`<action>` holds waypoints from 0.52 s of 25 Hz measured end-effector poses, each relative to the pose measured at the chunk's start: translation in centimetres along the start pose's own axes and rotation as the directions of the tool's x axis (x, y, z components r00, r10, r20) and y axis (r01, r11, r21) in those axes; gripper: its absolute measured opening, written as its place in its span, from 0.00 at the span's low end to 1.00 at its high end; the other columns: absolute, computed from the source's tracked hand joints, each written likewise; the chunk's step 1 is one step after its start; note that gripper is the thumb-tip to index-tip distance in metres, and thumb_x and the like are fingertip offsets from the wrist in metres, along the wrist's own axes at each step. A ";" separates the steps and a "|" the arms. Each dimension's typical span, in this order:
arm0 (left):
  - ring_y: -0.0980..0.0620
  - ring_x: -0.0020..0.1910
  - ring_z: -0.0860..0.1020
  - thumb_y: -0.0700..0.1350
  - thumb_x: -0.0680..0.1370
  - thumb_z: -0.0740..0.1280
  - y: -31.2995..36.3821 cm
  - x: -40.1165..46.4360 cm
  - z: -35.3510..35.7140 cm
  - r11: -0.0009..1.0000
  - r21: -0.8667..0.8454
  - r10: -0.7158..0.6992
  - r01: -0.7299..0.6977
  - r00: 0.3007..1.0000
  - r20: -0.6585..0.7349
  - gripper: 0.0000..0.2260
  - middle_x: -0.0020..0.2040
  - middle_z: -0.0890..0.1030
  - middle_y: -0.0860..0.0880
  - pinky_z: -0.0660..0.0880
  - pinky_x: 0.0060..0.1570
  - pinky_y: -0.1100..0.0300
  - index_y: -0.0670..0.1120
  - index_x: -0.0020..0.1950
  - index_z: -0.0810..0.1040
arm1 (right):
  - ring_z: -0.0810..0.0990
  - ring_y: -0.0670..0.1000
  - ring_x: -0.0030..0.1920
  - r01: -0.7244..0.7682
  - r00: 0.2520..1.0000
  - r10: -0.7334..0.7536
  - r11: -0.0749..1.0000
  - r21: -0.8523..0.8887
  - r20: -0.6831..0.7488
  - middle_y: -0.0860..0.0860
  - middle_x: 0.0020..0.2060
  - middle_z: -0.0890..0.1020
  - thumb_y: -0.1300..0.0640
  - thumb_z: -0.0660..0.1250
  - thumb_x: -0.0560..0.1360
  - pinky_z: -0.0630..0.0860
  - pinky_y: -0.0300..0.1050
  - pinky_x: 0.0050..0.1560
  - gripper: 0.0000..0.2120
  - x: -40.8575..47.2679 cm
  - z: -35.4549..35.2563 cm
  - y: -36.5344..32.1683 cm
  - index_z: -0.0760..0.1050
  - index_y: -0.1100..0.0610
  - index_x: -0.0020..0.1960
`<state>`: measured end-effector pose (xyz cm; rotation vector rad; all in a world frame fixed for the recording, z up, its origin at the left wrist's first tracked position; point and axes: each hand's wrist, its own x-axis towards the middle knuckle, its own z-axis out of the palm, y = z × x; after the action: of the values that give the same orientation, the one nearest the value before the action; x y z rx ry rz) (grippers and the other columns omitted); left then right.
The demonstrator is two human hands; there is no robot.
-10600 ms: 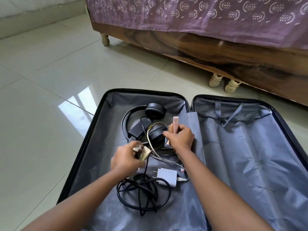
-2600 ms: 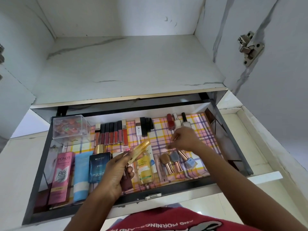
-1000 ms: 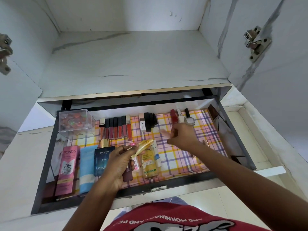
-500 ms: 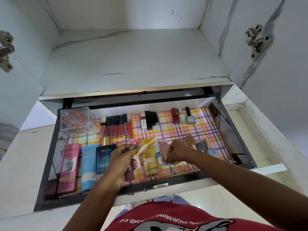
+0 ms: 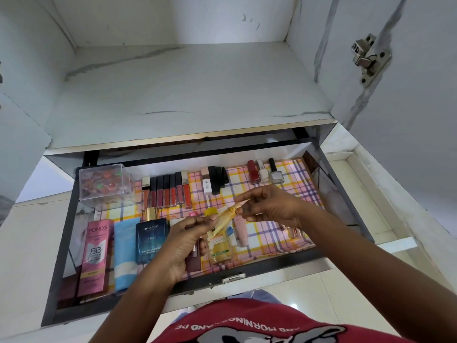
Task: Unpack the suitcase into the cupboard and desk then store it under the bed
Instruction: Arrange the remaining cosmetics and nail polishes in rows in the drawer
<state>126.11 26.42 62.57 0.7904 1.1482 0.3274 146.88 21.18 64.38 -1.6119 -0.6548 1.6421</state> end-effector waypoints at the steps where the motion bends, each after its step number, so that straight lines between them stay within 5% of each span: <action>1: 0.57 0.21 0.68 0.42 0.70 0.73 0.1 0.0 0.1 1.000 -0.006 -0.023 0.023 0.999 0.030 0.07 0.37 0.76 0.44 0.68 0.21 0.66 0.41 0.44 0.81 | 0.84 0.49 0.42 0.017 0.999 -0.018 1.000 0.003 0.037 0.56 0.41 0.84 0.72 0.66 0.72 0.81 0.40 0.44 0.12 -0.2 -0.2 -0.1 0.77 0.67 0.55; 4: 0.56 0.23 0.68 0.48 0.73 0.70 0.1 -0.1 0.4 0.992 0.120 -0.056 0.041 0.991 0.120 0.11 0.45 0.84 0.45 0.69 0.23 0.66 0.42 0.49 0.81 | 0.83 0.48 0.39 0.092 0.995 -0.096 0.990 0.103 0.035 0.56 0.40 0.83 0.67 0.68 0.70 0.79 0.36 0.38 0.13 -0.8 -1.0 -0.8 0.76 0.68 0.55; 6: 0.56 0.24 0.68 0.51 0.74 0.69 0.0 -0.1 0.5 0.980 0.200 -0.023 0.000 0.993 0.114 0.12 0.47 0.85 0.46 0.69 0.25 0.66 0.44 0.52 0.81 | 0.82 0.47 0.33 0.120 0.985 -0.099 0.981 0.150 -0.144 0.58 0.39 0.82 0.68 0.67 0.72 0.79 0.35 0.33 0.12 -0.9 -2.1 -1.7 0.75 0.70 0.55; 10: 0.57 0.25 0.73 0.50 0.75 0.67 0.1 0.3 -0.2 0.999 0.046 0.007 -0.007 1.000 0.015 0.11 0.42 0.85 0.44 0.72 0.27 0.64 0.44 0.49 0.82 | 0.82 0.52 0.40 0.053 0.923 0.003 0.989 0.135 -0.385 0.59 0.42 0.81 0.70 0.68 0.71 0.81 0.39 0.39 0.04 -0.2 -4.0 -1.3 0.76 0.67 0.45; 11: 0.55 0.28 0.74 0.48 0.75 0.67 0.1 0.4 -0.4 1.000 -0.025 -0.012 0.013 1.000 0.013 0.10 0.40 0.83 0.44 0.73 0.30 0.62 0.43 0.49 0.81 | 0.82 0.53 0.42 0.016 0.893 0.005 0.999 0.043 -0.449 0.58 0.41 0.80 0.69 0.69 0.70 0.81 0.41 0.40 0.04 0.2 -4.1 -0.7 0.75 0.64 0.41; 13: 0.51 0.34 0.75 0.42 0.74 0.66 0.0 0.6 -0.7 0.980 -0.185 -0.062 0.068 0.997 0.038 0.08 0.40 0.78 0.43 0.73 0.39 0.57 0.41 0.51 0.78 | 0.80 0.52 0.42 -0.141 0.813 -0.129 0.903 -0.407 -0.568 0.54 0.39 0.80 0.66 0.72 0.68 0.77 0.39 0.37 0.07 0.7 -3.6 0.6 0.74 0.60 0.37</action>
<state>125.70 27.05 62.04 0.5912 1.0933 0.3608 150.43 20.93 63.19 -2.3035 -0.7068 0.9263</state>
